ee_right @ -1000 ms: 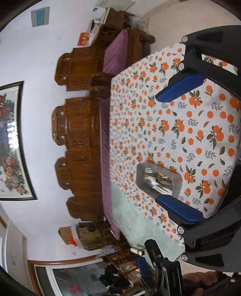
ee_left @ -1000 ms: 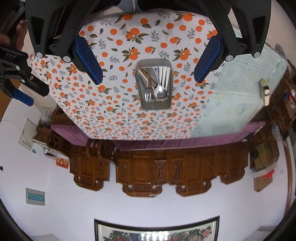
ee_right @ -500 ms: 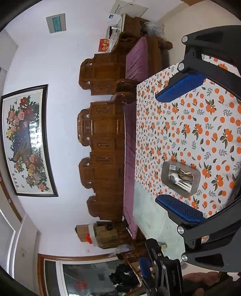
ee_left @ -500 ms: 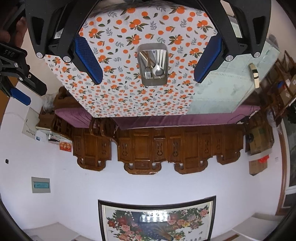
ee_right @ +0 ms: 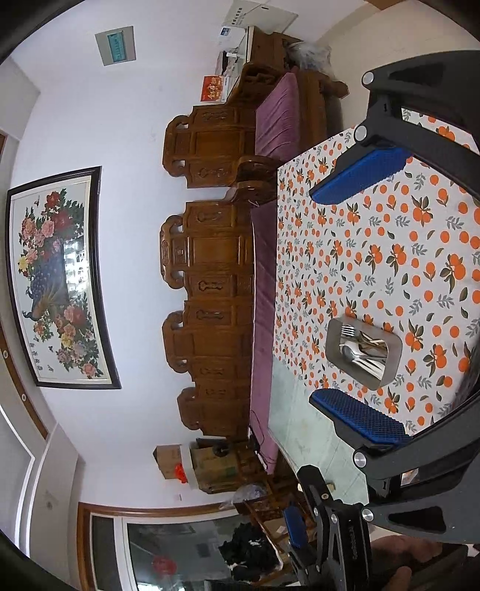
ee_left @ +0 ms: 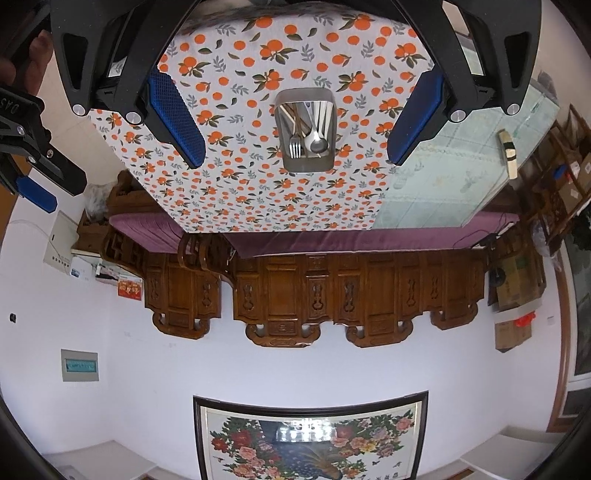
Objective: Organize utensils
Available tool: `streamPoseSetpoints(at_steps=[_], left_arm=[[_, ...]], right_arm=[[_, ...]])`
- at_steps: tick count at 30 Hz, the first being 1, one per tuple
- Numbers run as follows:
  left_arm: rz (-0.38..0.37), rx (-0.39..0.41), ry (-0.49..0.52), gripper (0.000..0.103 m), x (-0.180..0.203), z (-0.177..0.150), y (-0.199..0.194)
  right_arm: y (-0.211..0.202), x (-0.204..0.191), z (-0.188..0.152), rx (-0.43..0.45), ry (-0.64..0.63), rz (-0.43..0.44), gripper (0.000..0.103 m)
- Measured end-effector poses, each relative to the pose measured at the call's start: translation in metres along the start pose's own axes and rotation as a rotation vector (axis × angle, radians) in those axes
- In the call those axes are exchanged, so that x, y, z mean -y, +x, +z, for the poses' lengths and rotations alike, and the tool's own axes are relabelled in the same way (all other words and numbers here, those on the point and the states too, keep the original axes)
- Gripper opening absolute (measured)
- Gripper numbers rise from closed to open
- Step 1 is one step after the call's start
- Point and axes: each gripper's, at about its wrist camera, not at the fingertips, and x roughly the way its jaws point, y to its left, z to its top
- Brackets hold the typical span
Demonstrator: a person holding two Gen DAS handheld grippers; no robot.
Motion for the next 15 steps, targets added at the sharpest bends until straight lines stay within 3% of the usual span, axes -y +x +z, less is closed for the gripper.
streamPoseSetpoints(at_steps=[15], left_arm=[[0.003, -0.007, -0.001, 0.095, 0.0007, -0.0063, -0.0005]], right_arm=[[0.0005, -0.0026, 0.0001, -0.004, 0.002, -0.013, 0.1]])
